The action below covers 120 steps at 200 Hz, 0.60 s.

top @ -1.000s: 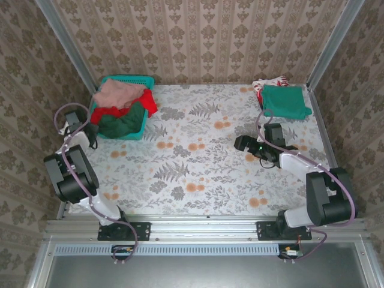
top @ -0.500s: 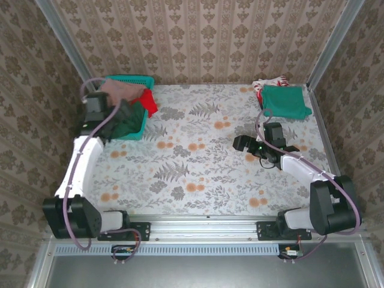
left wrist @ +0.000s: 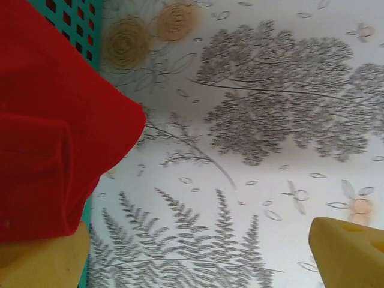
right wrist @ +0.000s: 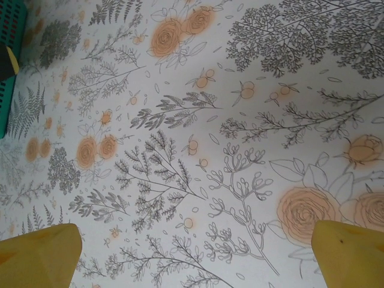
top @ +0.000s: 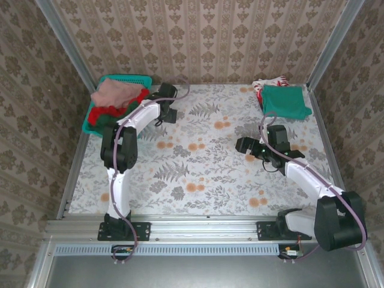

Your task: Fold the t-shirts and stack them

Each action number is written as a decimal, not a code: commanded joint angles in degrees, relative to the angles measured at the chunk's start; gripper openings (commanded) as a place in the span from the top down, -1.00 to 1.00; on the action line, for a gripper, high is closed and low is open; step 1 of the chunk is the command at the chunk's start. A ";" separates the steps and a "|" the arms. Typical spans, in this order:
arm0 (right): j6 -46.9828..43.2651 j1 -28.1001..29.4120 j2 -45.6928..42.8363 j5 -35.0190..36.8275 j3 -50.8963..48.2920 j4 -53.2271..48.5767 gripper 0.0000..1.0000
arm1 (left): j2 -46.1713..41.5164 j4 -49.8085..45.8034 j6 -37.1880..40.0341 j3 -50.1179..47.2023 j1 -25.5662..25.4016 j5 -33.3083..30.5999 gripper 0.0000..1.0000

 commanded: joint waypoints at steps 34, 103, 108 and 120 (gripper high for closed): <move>-0.79 0.37 -0.88 2.44 -0.17 -3.34 -1.00 | 0.15 0.61 3.95 0.28 9.57 -0.06 -0.85; -0.08 0.36 -1.29 2.28 -0.07 -3.79 -1.00 | -0.02 -3.27 3.26 6.47 8.00 2.84 -0.94; -0.13 0.35 -1.50 2.28 -0.08 -3.88 -1.00 | -1.13 -3.59 2.92 6.50 7.67 2.84 -0.96; -0.33 0.36 -2.09 2.47 0.01 -4.35 -1.00 | -4.85 -3.99 2.13 5.85 7.13 3.24 -1.00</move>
